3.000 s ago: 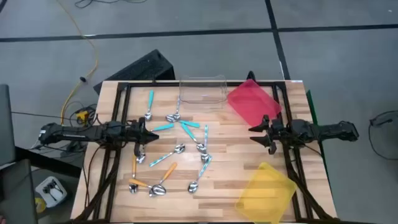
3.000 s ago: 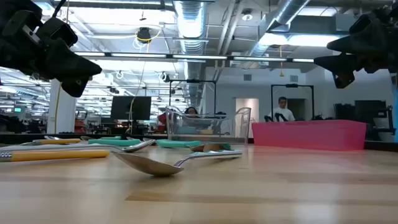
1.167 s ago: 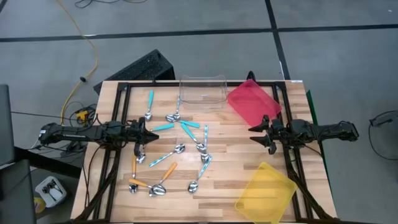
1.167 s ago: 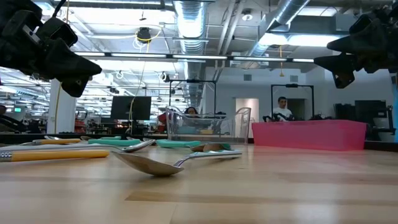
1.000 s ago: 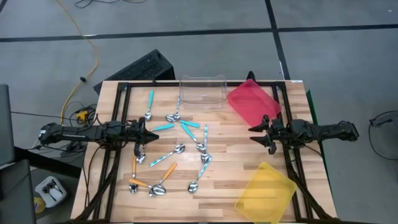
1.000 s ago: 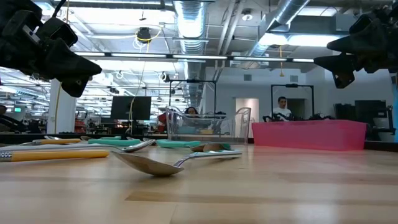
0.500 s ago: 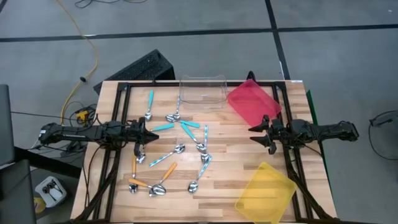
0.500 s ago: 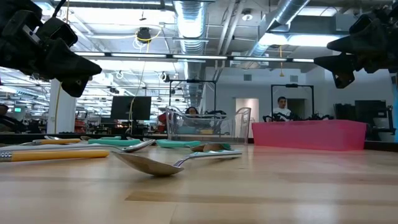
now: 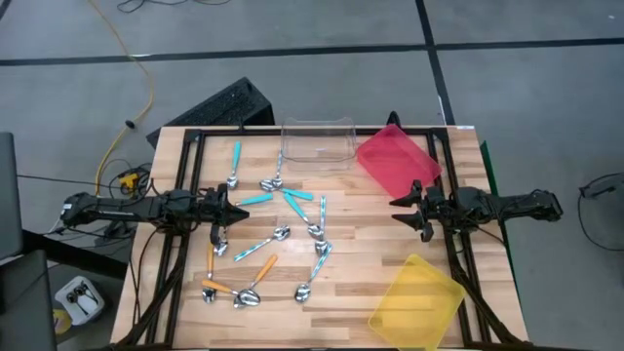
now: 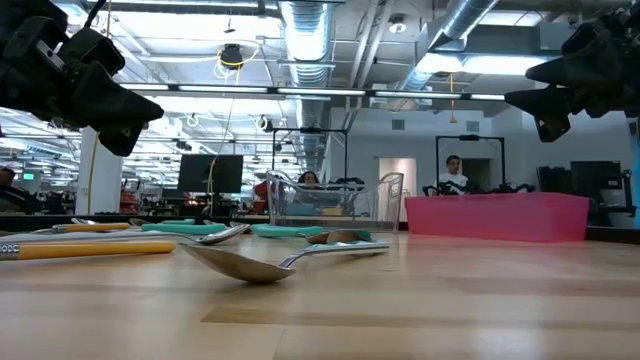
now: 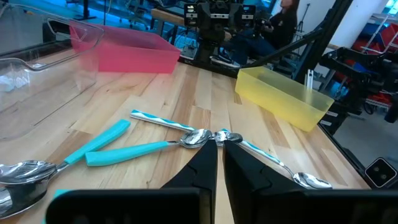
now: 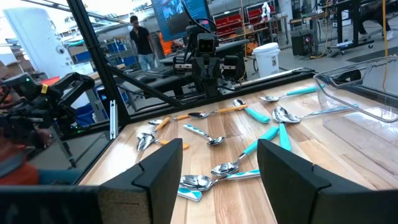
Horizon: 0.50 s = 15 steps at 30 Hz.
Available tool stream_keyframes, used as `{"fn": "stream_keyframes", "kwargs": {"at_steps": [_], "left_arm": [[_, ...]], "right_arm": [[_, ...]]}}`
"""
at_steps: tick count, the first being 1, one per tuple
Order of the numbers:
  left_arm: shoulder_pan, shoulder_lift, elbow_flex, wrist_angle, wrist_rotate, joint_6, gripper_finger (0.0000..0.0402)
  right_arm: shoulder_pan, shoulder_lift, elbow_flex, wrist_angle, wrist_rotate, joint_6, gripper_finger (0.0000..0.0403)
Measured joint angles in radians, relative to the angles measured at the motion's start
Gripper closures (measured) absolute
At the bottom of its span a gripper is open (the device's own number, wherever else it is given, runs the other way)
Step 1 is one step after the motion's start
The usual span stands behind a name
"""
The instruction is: Sort silverware by color (type)
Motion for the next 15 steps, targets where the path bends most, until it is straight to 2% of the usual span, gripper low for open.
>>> {"fn": "stream_keyframes", "kwargs": {"at_steps": [6,11,15], "left_arm": [[0.0,0.0,0.0,0.0,0.0,0.0,0.0388],[0.0,0.0,0.0,0.003,-0.002,0.007,0.0388],[0.0,0.0,0.0,0.004,-0.019,-0.009,0.0388]], "right_arm": [[-0.002,0.0,-0.002,0.025,0.009,-0.02,0.0171],[-0.002,0.0,-0.003,0.152,0.013,0.067,0.0171],[-0.002,0.0,-0.003,0.203,0.024,0.07,0.0171]]}}
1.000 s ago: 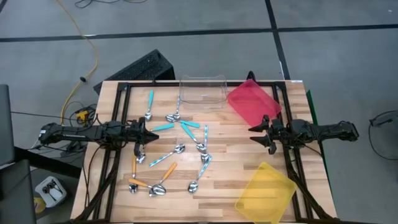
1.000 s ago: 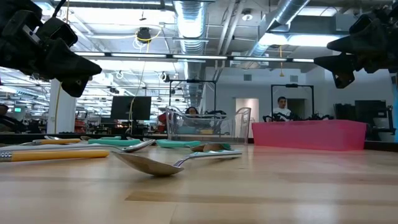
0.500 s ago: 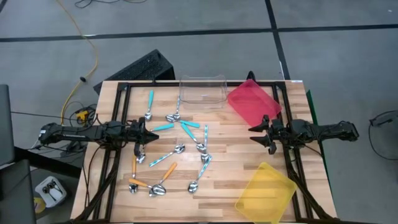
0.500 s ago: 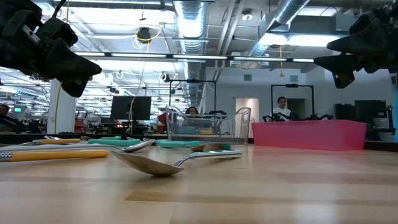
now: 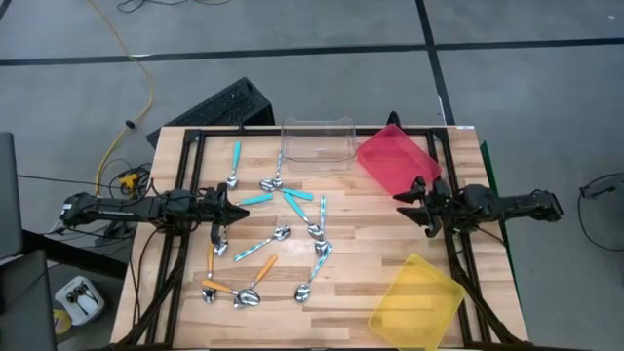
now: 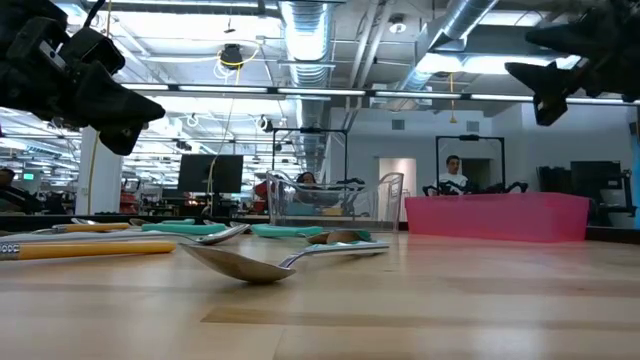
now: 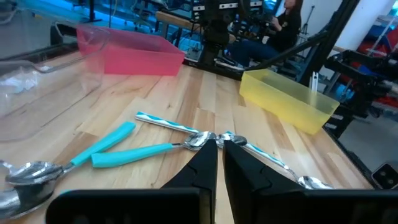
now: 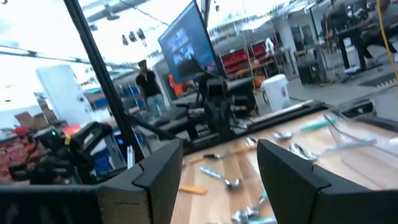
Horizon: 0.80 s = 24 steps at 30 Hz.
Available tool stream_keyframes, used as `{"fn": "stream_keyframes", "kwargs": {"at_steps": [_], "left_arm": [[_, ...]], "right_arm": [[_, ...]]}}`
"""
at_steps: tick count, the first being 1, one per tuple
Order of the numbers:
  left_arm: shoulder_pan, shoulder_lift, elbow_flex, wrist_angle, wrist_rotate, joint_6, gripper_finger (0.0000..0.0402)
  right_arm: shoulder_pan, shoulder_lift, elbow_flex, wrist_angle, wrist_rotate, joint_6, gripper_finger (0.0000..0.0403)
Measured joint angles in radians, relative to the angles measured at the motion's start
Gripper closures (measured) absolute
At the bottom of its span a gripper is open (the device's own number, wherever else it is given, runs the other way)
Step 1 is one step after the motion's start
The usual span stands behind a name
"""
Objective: Sort silverware by color (type)
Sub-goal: Put the orange spoon into the yellow bin
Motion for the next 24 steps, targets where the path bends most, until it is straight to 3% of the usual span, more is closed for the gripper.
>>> {"fn": "stream_keyframes", "kwargs": {"at_steps": [11,20,24], "left_arm": [[0.0,0.0,0.0,0.014,-0.087,-0.029,0.0388],[0.0,-0.001,0.0,0.032,-0.085,-0.091,0.0388],[0.0,-0.001,0.0,0.121,-0.09,-0.141,0.0388]], "right_arm": [[0.0,0.0,0.002,-0.004,0.044,0.002,0.0171],[0.0,0.0,0.002,-0.031,0.106,-0.022,0.0171],[0.0,0.0,0.002,-0.031,0.148,-0.055,0.0171]]}}
